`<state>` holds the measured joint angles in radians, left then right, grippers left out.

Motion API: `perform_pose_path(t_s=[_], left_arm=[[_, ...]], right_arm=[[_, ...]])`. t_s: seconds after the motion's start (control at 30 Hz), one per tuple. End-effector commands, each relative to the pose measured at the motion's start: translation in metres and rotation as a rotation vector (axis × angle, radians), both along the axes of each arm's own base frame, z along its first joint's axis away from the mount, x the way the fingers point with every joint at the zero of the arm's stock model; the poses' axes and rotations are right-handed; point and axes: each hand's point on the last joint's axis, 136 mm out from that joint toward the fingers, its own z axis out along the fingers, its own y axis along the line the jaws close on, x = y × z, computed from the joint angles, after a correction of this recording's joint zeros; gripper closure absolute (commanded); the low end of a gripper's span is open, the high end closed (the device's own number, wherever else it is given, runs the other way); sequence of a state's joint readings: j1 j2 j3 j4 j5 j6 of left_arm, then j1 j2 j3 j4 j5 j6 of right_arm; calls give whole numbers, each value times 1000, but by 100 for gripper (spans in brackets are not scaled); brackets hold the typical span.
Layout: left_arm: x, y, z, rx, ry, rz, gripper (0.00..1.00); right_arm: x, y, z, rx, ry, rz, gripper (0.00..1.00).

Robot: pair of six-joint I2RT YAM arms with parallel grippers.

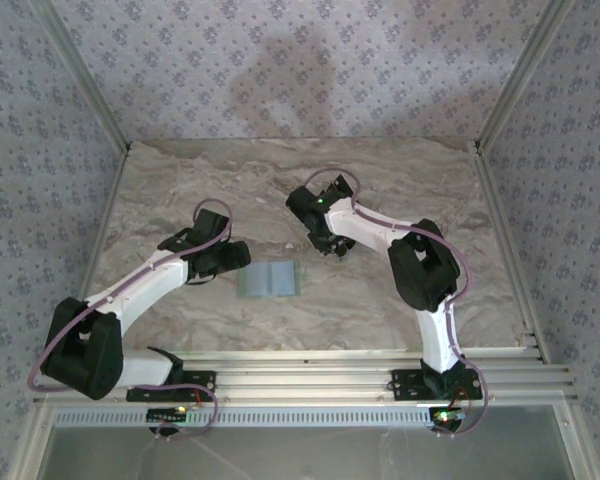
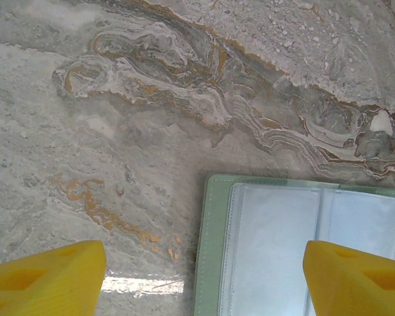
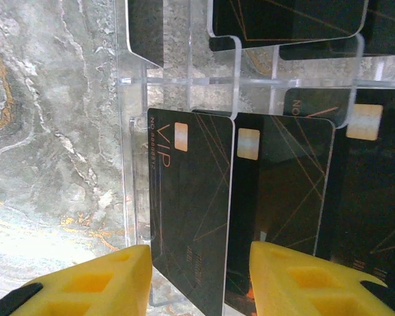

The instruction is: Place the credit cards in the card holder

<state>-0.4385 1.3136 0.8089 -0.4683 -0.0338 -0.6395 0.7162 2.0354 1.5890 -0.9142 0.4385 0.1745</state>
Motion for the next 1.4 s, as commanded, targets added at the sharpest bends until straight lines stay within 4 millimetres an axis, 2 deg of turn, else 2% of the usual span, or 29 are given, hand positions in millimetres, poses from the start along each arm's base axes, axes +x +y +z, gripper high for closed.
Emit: perform_pose_path(t_s=[0.0, 0.2, 0.5, 0.87, 1.37], left_arm=[[5, -6, 7, -22, -14, -5, 21], [5, -6, 6, -21, -13, -4, 21], [5, -6, 6, -21, -15, -4, 21], [5, -6, 5, -20, -11, -6, 21], [5, -9, 4, -21, -7, -11, 21]], right_arm=[[-1, -3, -9, -41, 21, 5, 55], [-6, 3, -13, -19, 40, 13, 55], [-11, 15, -5, 44, 47, 29, 61], [-5, 10, -2, 60, 40, 6, 64], [1, 13, 4, 77, 32, 6, 70]])
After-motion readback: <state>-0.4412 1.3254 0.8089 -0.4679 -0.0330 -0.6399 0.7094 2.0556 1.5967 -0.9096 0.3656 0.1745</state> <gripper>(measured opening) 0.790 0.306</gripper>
